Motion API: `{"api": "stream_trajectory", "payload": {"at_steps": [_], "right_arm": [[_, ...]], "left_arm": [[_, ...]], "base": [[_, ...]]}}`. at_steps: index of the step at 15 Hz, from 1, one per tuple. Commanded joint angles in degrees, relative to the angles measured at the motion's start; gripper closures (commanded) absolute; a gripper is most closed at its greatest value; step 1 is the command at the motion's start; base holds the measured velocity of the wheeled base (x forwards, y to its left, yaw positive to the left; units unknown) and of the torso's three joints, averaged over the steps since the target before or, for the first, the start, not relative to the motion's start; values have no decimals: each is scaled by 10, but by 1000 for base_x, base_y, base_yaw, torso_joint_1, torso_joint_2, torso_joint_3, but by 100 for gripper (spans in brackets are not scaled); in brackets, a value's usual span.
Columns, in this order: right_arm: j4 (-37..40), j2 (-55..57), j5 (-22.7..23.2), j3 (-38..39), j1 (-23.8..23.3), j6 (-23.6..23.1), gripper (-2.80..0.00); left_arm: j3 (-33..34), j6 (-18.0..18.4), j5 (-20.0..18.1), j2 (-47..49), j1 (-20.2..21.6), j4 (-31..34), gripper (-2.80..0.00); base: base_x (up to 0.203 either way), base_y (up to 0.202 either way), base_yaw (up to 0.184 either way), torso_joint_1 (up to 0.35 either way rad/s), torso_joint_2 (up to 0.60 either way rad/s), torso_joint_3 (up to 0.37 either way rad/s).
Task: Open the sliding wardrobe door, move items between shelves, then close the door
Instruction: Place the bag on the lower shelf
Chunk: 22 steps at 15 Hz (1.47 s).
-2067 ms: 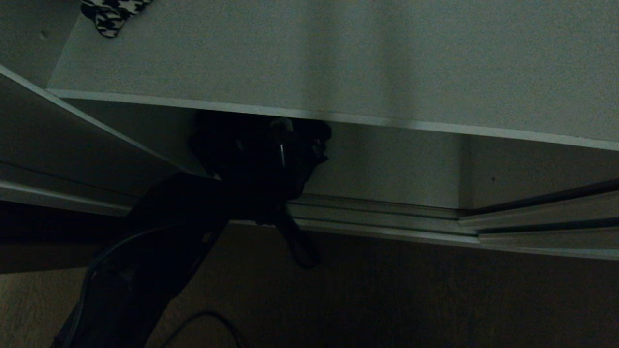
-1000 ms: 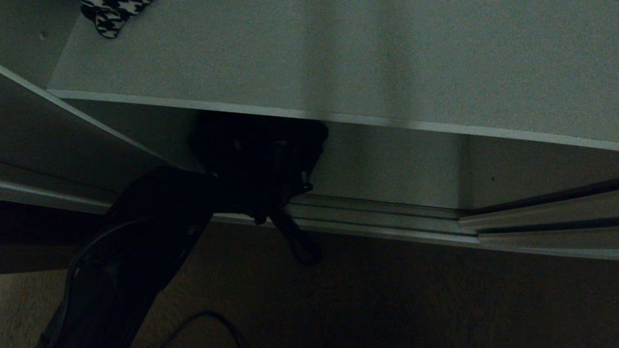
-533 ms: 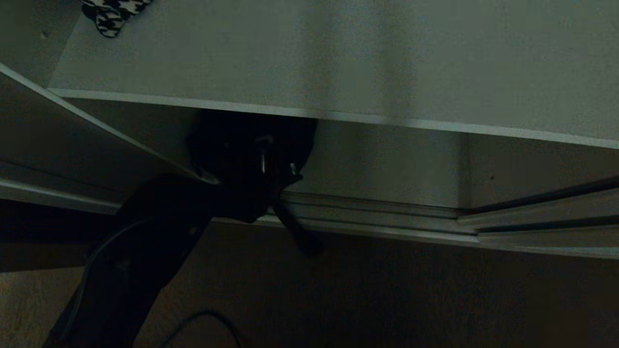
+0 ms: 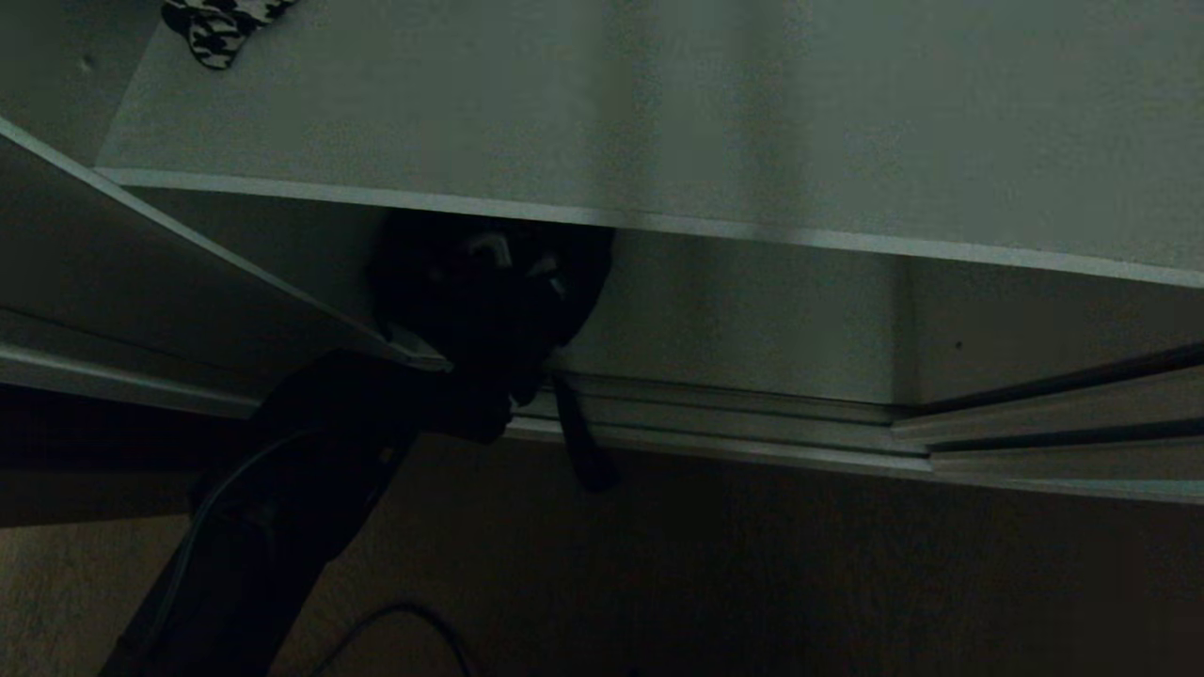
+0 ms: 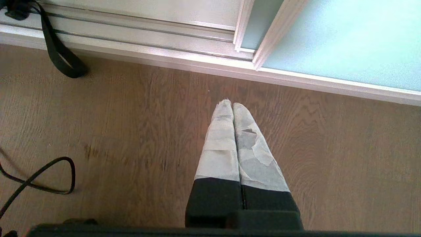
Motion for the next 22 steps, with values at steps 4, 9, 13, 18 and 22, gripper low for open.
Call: {"api": "stream_trajectory", "payload": {"at_steps": [4, 9, 13, 18, 22], "right_arm": [[0, -1, 0, 0, 0, 0, 0], [0, -1, 0, 0, 0, 0, 0], [0, -1, 0, 0, 0, 0, 0], [0, -1, 0, 0, 0, 0, 0], [0, -1, 0, 0, 0, 0, 0]], "left_arm": [[1, 38, -5, 7, -37, -90, 0], [2, 74, 37, -38, -36, 190, 0], [7, -14, 43, -58, -40, 404, 0], [10, -26, 5, -54, -55, 582, 0], [7, -20, -27, -21, -57, 581, 0]], "base": [[0, 0, 0, 0, 0, 0], [0, 0, 0, 0, 0, 0], [0, 0, 0, 0, 0, 0], [0, 0, 0, 0, 0, 0], [0, 0, 0, 0, 0, 0]]}}
